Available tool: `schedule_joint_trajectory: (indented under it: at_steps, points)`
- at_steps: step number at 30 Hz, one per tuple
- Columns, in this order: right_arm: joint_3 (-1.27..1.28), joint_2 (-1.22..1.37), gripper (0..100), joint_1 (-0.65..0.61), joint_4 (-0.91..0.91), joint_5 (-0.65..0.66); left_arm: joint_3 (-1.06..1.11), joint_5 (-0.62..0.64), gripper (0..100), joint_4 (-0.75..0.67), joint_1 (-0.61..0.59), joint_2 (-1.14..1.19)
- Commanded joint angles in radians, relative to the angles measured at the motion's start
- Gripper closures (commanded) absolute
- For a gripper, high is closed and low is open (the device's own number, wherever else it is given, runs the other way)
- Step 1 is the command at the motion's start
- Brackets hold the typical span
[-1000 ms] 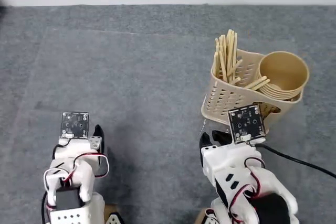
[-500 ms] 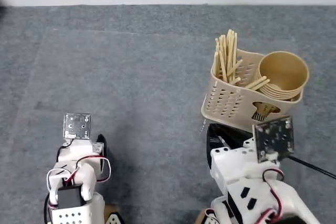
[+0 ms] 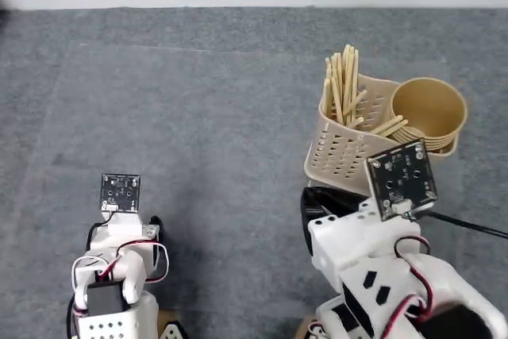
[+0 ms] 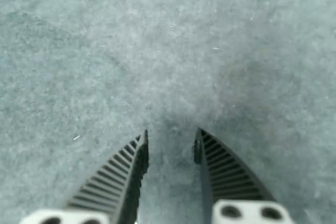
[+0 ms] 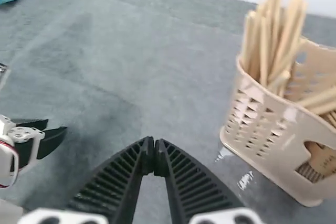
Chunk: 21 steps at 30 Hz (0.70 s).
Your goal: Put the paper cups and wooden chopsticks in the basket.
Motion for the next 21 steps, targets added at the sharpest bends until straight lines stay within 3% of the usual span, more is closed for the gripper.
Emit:
schedule_joint_trajectory:
  at_steps: [1,12,21]
  points:
    - [-0.083,0.107,99.1,-0.024,0.008,-0.006,-0.008,0.003,86,0.005,0.006,0.002]
    - [-0.176,0.455,99.0,-0.024,-0.002,0.063,-0.008,0.003,86,0.005,0.006,0.002]
    - [-0.176,0.578,98.7,-0.018,-0.005,0.066,-0.008,0.003,86,0.005,0.006,0.002]
